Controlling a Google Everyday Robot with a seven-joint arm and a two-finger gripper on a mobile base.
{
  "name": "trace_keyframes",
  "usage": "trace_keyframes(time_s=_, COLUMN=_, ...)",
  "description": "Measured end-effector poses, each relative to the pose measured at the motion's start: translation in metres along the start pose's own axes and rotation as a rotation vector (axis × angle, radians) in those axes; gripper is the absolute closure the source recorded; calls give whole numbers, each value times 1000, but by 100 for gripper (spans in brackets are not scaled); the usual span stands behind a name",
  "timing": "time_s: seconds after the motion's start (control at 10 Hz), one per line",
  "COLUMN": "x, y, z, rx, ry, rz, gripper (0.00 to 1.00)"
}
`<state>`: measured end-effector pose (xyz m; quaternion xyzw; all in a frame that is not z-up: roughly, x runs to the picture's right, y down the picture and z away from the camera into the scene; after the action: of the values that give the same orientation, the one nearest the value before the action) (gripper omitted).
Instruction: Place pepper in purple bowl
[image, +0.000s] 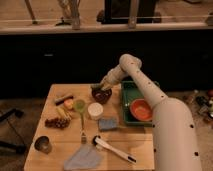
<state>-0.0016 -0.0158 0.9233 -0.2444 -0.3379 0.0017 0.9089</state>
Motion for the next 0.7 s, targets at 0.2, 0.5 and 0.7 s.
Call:
trace_keyframes(time_s=0.2, x=1, y=0, z=1, rx=4, ry=-41, rz=3, gripper=100)
trace_keyframes(time_s=0.5, x=3, y=1, z=3, rx=0, ry=-104, rz=2, gripper=87)
trace_keyframes(time_s=0.7, x=3, y=4, z=4, rx=-6, ry=-170, rz=5, gripper=68)
